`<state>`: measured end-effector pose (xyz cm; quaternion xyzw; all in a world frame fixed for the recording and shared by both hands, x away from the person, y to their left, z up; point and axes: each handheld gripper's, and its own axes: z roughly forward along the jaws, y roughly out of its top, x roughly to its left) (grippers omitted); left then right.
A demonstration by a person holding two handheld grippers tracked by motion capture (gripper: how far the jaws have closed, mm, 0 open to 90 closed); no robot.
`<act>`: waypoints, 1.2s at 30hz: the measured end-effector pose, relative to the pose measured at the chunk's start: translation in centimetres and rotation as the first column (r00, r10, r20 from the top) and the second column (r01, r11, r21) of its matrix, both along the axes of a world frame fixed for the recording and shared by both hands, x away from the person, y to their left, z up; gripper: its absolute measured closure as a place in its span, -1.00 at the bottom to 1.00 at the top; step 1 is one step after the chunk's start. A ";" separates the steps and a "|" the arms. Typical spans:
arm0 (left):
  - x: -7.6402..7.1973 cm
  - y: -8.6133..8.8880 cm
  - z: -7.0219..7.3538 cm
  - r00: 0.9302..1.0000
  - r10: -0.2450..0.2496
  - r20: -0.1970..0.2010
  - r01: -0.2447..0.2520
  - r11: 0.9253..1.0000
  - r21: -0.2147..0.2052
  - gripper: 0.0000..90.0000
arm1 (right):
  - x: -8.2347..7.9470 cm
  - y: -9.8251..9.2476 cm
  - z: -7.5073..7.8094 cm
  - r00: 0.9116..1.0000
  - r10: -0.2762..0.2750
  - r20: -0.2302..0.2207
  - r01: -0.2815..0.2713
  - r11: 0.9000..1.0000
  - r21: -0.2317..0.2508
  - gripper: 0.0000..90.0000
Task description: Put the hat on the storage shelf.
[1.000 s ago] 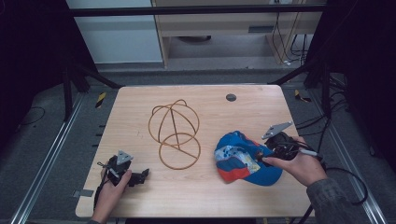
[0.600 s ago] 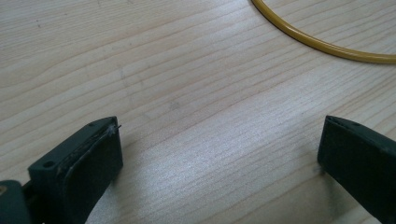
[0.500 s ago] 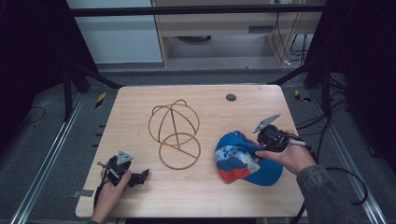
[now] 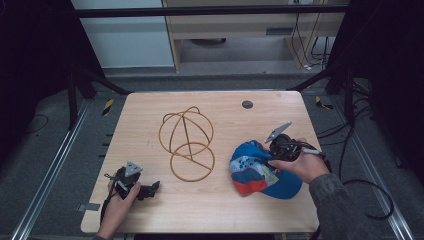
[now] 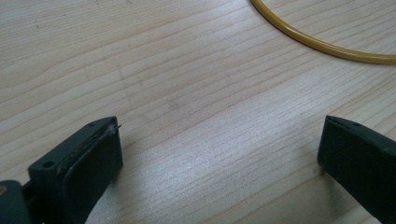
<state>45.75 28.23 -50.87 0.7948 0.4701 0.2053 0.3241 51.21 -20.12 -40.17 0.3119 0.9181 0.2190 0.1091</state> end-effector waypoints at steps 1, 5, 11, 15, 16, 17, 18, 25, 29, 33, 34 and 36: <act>0.0 0.0 0.0 1.000 0.000 0.000 0.000 1.000 0.000 -1.00 | 0.2 0.2 -0.2 1.000 -0.003 -0.003 0.003 1.000 -0.018 0.27; 0.0 0.0 0.0 1.000 0.000 0.000 0.000 1.000 0.000 -1.00 | 0.4 0.3 -0.5 1.000 -0.003 -0.009 0.002 0.999 -0.038 0.38; 0.0 0.0 0.0 1.000 0.000 0.000 0.000 1.000 0.000 -1.00 | 0.4 0.5 -0.6 1.000 0.017 -0.023 -0.018 0.999 -0.039 0.63; 0.0 0.0 0.0 1.000 0.000 -0.001 0.000 1.000 0.002 -1.00 | 0.5 0.6 -0.8 0.999 0.013 -0.037 -0.015 0.999 -0.046 0.74; 0.0 0.0 0.0 1.000 0.000 -0.001 0.000 1.000 0.002 -1.00 | 0.5 0.6 -0.8 0.999 0.013 -0.037 -0.015 0.999 -0.046 0.74; 0.0 0.0 0.0 1.000 0.000 -0.002 0.000 1.000 0.002 -1.00 | 0.5 0.6 -0.8 0.999 0.014 -0.040 -0.016 0.999 -0.043 0.77; 0.0 0.0 0.0 1.000 0.000 0.000 0.000 1.000 0.001 -1.00 | 0.5 0.6 -0.8 0.999 0.016 -0.042 -0.018 0.999 -0.042 0.79; 0.0 0.0 0.0 1.000 0.000 -0.001 0.000 1.000 0.002 -1.00 | 0.3 0.3 -0.4 0.998 0.020 -0.054 -0.022 1.000 -0.022 0.99; 0.0 -0.1 0.0 1.000 0.002 0.000 -0.002 1.000 -0.002 -1.00 | 0.0 0.1 0.4 0.997 0.035 -0.062 -0.036 0.999 -0.015 1.00; 0.0 -0.1 0.0 1.000 0.002 0.000 -0.002 1.000 -0.002 -1.00 | -0.2 -0.1 1.6 0.997 0.040 -0.065 -0.040 0.999 0.003 1.00; 0.0 -0.1 0.0 1.000 0.002 0.000 -0.002 1.000 -0.002 -1.00 | -0.2 -0.1 1.6 0.997 0.040 -0.065 -0.040 0.999 0.003 1.00; 0.1 -0.1 0.0 1.000 0.001 0.001 -0.001 1.000 -0.001 -1.00 | -0.3 0.0 2.3 0.997 0.047 -0.063 -0.047 0.999 0.005 0.99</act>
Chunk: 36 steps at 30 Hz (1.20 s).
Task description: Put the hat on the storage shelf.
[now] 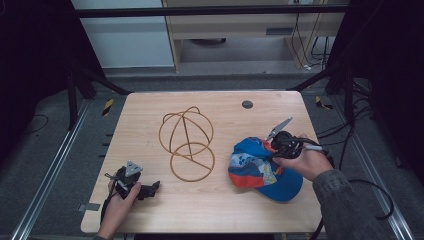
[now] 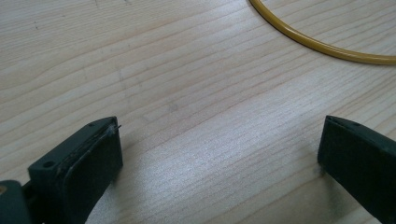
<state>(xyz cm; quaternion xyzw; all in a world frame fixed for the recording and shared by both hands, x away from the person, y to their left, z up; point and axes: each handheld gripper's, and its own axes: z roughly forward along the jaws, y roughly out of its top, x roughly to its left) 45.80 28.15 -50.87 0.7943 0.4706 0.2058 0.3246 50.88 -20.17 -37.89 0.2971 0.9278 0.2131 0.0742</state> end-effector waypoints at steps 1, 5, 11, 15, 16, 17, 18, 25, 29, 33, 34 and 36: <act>0.0 0.0 0.0 1.000 0.001 0.000 -0.001 1.000 -0.001 -1.00 | -0.2 0.1 0.8 1.000 0.007 0.007 -0.007 1.000 0.003 0.99; 0.0 0.0 0.0 1.000 0.003 0.001 -0.003 1.000 -0.003 -1.00 | -0.6 0.6 2.6 0.998 0.047 0.029 -0.047 0.999 -0.004 0.99; 0.0 0.0 0.0 1.000 0.002 0.001 -0.002 1.000 -0.002 -1.00 | -0.6 1.0 5.5 0.996 0.063 0.063 -0.063 0.998 -0.005 0.99; 0.0 0.0 0.0 1.000 0.002 0.002 -0.002 1.000 -0.003 -1.00 | -0.5 1.0 7.0 0.994 0.070 0.087 -0.071 0.997 0.012 0.99; 0.0 0.0 0.0 1.000 0.002 0.001 -0.002 1.000 -0.002 -1.00 | -0.6 1.0 7.6 0.993 0.071 0.099 -0.073 0.997 0.015 1.00; 0.0 0.0 0.0 1.000 0.001 0.001 -0.001 1.000 -0.002 -1.00 | -0.7 1.0 8.6 0.991 0.077 0.109 -0.079 0.997 0.019 0.99; 0.0 0.0 0.0 1.000 0.001 -0.001 -0.001 1.000 -0.001 -1.00 | -0.7 1.0 8.6 0.991 0.077 0.109 -0.079 0.997 0.019 0.99; 0.0 0.0 0.0 1.000 0.000 0.000 0.000 1.000 0.001 -1.00 | -1.1 0.9 12.6 0.985 0.091 0.147 -0.101 0.993 0.057 0.99; 0.0 0.0 0.0 1.000 0.001 0.000 -0.001 1.000 0.000 -1.00 | -1.0 0.9 13.6 0.983 0.090 0.157 -0.099 0.994 0.053 0.99; 0.0 0.0 0.0 1.000 0.000 0.000 0.000 1.000 0.001 -1.00 | -1.1 1.1 14.6 0.981 0.097 0.166 -0.107 0.993 0.051 1.00; 0.0 0.0 0.0 1.000 0.000 0.000 0.000 1.000 0.000 -1.00 | -1.1 1.2 14.8 0.981 0.100 0.169 -0.110 0.993 0.051 0.99; 0.0 0.0 0.0 1.000 0.000 0.000 0.000 1.000 0.000 -1.00 | -1.1 1.4 15.1 0.979 0.105 0.173 -0.116 0.992 0.052 0.99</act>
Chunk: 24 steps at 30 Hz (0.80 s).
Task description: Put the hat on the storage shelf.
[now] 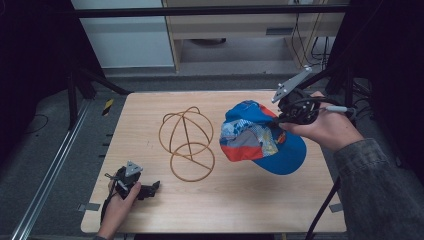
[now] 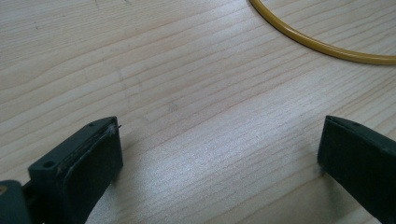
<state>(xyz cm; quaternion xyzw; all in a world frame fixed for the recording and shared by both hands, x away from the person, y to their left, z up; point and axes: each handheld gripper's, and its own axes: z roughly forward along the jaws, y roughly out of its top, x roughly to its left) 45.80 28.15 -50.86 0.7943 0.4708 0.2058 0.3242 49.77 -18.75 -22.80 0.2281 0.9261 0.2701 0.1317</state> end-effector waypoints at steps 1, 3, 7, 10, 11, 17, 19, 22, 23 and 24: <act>0.0 0.0 0.0 1.000 0.000 0.000 0.000 1.000 0.000 -1.00 | 0.0 0.1 0.2 1.000 0.003 0.000 -0.003 1.000 0.001 0.99; 0.0 0.0 0.0 1.000 0.000 0.000 0.000 1.000 0.000 -1.00 | 0.0 0.5 0.6 1.000 0.011 0.011 -0.011 1.000 0.009 0.99; 0.0 0.0 0.0 1.000 0.000 0.000 0.000 1.000 0.000 -1.00 | -0.2 0.8 1.0 0.999 0.019 0.025 -0.020 1.000 0.023 0.99; 0.0 0.0 0.0 1.000 0.000 0.000 0.000 1.000 0.000 -1.00 | -0.6 1.1 1.5 0.998 0.028 0.047 -0.030 0.998 0.051 0.99; 0.0 0.0 0.0 1.000 0.000 0.000 0.000 1.000 0.000 -1.00 | -0.8 1.5 2.1 0.997 0.034 0.068 -0.040 0.996 0.077 0.99; 0.0 0.0 0.0 1.000 0.000 0.001 0.000 1.000 0.000 -1.00 | -1.2 2.9 3.6 0.992 0.059 0.115 -0.073 0.991 0.116 0.99; 0.0 0.0 0.0 1.000 -0.001 0.001 0.001 1.000 0.000 -1.00 | -1.2 3.6 4.1 0.990 0.063 0.129 -0.080 0.989 0.126 0.99; 0.0 0.0 0.0 1.000 0.002 0.001 -0.002 1.000 -0.002 -1.00 | -0.8 4.8 4.6 0.987 0.073 0.141 -0.092 0.986 0.136 0.99; 0.0 0.0 0.0 1.000 0.002 0.002 -0.002 1.000 -0.003 -1.00 | -0.4 5.7 4.8 0.986 0.079 0.144 -0.100 0.985 0.143 0.99; 0.0 0.0 0.0 1.000 0.001 0.001 -0.001 1.000 -0.002 -1.00 | -0.4 5.7 4.8 0.986 0.079 0.144 -0.100 0.985 0.143 0.99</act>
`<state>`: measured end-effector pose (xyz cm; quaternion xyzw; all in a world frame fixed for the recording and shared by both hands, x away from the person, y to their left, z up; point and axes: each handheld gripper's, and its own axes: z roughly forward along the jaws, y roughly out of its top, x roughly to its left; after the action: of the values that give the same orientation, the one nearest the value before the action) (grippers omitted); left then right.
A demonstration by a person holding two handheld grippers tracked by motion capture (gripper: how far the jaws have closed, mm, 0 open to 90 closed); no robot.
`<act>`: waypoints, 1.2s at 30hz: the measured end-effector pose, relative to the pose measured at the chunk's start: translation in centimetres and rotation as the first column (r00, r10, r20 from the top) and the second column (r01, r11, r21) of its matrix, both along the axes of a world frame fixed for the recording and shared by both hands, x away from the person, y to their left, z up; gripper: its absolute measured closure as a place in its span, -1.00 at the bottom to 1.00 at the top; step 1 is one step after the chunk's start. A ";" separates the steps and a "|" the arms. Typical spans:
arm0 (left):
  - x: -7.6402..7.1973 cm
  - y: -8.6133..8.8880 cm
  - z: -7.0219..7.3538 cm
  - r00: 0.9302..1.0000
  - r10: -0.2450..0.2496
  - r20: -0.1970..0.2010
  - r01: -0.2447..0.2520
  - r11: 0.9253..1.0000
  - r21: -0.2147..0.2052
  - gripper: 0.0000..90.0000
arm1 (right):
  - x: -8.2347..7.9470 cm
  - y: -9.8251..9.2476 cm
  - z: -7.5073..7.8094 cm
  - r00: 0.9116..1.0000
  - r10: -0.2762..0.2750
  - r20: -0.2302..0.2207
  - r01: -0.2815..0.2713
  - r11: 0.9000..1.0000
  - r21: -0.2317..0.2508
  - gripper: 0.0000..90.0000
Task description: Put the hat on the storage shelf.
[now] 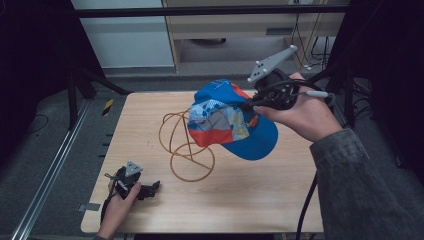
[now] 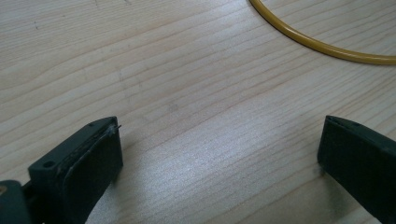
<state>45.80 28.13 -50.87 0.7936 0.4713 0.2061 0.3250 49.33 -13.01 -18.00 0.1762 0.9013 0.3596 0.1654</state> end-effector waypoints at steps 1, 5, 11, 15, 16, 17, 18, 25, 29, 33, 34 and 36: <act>0.0 0.0 0.0 1.000 0.001 0.001 -0.001 1.000 -0.001 -1.00 | 0.6 0.9 0.0 1.000 0.005 -0.001 -0.005 1.000 0.004 0.99; 0.0 0.0 0.0 1.000 -0.001 0.001 0.001 1.000 0.001 -1.00 | 1.7 2.6 0.0 1.000 0.011 -0.009 -0.011 1.000 0.013 0.99; 0.0 0.0 0.0 1.000 -0.002 0.001 0.002 1.000 0.003 -1.00 | 2.8 5.1 0.2 1.000 0.025 -0.009 -0.024 1.000 0.009 0.99; 0.0 0.0 0.0 1.000 -0.003 0.002 0.003 1.000 0.004 -1.00 | 3.2 6.4 0.3 0.999 0.036 -0.014 -0.036 0.999 0.003 0.99; 0.0 0.0 0.0 1.000 -0.003 0.002 0.003 1.000 0.004 -1.00 | 3.3 6.7 0.3 0.999 0.040 -0.013 -0.041 0.999 -0.001 0.99; 0.0 0.0 0.0 1.000 -0.005 0.001 0.005 1.000 0.006 -1.00 | 3.5 7.4 0.3 0.999 0.046 -0.017 -0.047 0.999 -0.008 0.99; 0.0 0.0 0.0 1.000 -0.005 0.001 0.005 1.000 0.006 -1.00 | 3.5 7.4 0.3 0.999 0.046 -0.017 -0.047 0.999 -0.008 0.99; 0.0 0.0 0.0 1.000 -0.004 0.000 0.004 1.000 0.003 -1.00 | 4.4 8.7 -0.1 0.998 0.048 -0.036 -0.048 0.999 -0.017 0.99; 0.0 0.0 0.0 1.000 -0.004 -0.001 0.004 1.000 0.003 -1.00 | 4.5 8.9 -0.2 0.998 0.049 -0.040 -0.050 0.998 -0.023 0.99; 0.0 0.0 0.0 1.000 -0.003 0.002 0.003 1.000 0.000 -1.00 | 4.6 9.0 -0.2 0.998 0.049 -0.039 -0.050 0.998 -0.023 0.99; 0.0 -0.1 0.0 1.000 -0.002 0.002 0.002 1.000 0.000 -1.00 | 4.6 9.1 -0.2 0.998 0.050 -0.041 -0.051 0.999 -0.020 0.99; 0.0 -0.1 0.0 1.000 -0.002 0.002 0.002 1.000 0.000 -1.00 | 4.6 9.2 -0.3 0.998 0.049 -0.043 -0.050 0.999 -0.021 0.99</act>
<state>45.85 28.07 -50.88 0.7939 0.4701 0.2066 0.3258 53.94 -3.83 -18.25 0.1594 0.9126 0.3498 0.1393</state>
